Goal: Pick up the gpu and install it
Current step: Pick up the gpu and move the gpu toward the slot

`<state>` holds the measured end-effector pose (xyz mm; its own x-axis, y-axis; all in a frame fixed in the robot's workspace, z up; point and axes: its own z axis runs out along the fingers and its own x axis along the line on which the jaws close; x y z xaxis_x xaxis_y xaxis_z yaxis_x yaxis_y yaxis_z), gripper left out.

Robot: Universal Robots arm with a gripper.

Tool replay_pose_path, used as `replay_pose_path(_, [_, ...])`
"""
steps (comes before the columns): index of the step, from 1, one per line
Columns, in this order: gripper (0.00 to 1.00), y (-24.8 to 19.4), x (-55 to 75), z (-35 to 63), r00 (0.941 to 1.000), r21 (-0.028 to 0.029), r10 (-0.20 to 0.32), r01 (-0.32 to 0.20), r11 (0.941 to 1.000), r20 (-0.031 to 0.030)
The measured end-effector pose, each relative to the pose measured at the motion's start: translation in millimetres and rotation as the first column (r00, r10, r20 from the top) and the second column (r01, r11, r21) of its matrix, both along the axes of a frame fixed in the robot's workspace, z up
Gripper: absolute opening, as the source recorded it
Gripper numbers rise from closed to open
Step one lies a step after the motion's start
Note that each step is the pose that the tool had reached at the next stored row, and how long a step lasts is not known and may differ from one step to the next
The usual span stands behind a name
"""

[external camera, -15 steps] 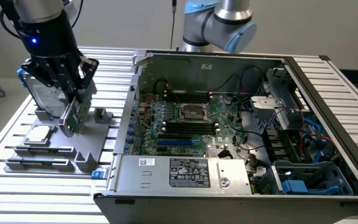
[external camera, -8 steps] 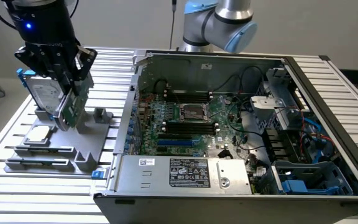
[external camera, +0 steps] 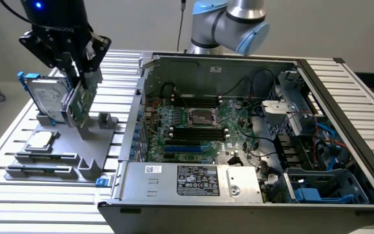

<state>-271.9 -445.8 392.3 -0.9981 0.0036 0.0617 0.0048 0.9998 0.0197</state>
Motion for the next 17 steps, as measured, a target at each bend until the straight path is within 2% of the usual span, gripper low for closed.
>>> replay_pose_path(8, [0.26,-0.1,36.6,17.4,1.0000,0.0009,0.000,0.000,1.0000,-0.0009])
replay_pose_path(17, [0.26,-0.1,77.5,30.4,1.0000,0.0009,0.000,0.000,1.0000,-0.0008])
